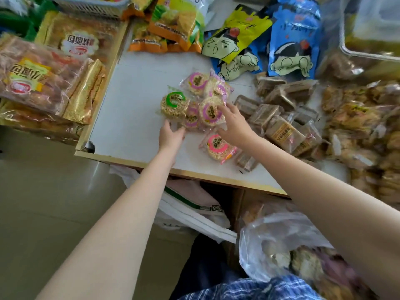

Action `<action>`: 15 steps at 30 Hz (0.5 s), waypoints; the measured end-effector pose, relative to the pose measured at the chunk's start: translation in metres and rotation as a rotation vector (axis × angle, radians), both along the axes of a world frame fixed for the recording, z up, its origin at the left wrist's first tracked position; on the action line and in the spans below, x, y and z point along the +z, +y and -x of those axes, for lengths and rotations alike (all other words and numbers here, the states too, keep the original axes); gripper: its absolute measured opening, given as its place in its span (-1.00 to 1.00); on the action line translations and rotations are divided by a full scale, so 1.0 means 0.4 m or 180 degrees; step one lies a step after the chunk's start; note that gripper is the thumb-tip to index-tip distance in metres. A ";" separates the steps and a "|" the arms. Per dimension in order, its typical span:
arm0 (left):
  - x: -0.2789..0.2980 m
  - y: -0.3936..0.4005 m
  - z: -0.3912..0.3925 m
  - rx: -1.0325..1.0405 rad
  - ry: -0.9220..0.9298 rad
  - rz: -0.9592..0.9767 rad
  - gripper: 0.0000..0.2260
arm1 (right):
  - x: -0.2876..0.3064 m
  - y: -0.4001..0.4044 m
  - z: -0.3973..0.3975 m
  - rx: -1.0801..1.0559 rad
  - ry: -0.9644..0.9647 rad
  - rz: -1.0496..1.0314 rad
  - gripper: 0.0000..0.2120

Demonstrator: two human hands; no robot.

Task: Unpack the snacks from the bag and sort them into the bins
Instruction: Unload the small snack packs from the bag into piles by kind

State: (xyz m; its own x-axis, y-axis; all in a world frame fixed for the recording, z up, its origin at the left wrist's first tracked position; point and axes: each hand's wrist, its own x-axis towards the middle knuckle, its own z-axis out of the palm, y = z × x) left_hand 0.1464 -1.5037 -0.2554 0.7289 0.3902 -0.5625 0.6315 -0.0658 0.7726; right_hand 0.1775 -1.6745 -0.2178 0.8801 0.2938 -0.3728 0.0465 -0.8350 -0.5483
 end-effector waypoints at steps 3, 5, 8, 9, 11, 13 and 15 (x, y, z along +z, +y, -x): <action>0.033 -0.023 0.045 -0.0634 0.0078 -0.0893 -0.55 | 0.018 -0.038 0.032 0.0066 -0.0083 -0.0115 -0.40; 0.062 -0.056 0.098 -0.0858 -0.0200 -0.1086 -0.61 | 0.042 -0.077 0.063 -0.0021 -0.0177 -0.0253 -0.44; 0.095 -0.130 0.181 -0.1341 -0.0768 -0.1117 -0.64 | 0.086 -0.170 0.131 -0.0110 -0.0475 -0.0336 -0.51; 0.097 -0.159 0.206 -0.1567 -0.0907 -0.1110 -0.63 | 0.096 -0.211 0.159 -0.0135 -0.0575 -0.0325 -0.53; 0.092 -0.222 0.257 -0.2107 -0.1097 -0.1135 -0.61 | 0.109 -0.303 0.226 -0.0202 -0.0672 -0.0291 -0.57; 0.092 -0.288 0.313 -0.2525 -0.1188 -0.1141 -0.63 | 0.117 -0.392 0.301 -0.0290 -0.0684 -0.0251 -0.60; 0.093 -0.348 0.375 -0.2779 -0.1271 -0.1134 -0.64 | 0.116 -0.471 0.386 -0.0346 -0.0701 -0.0179 -0.63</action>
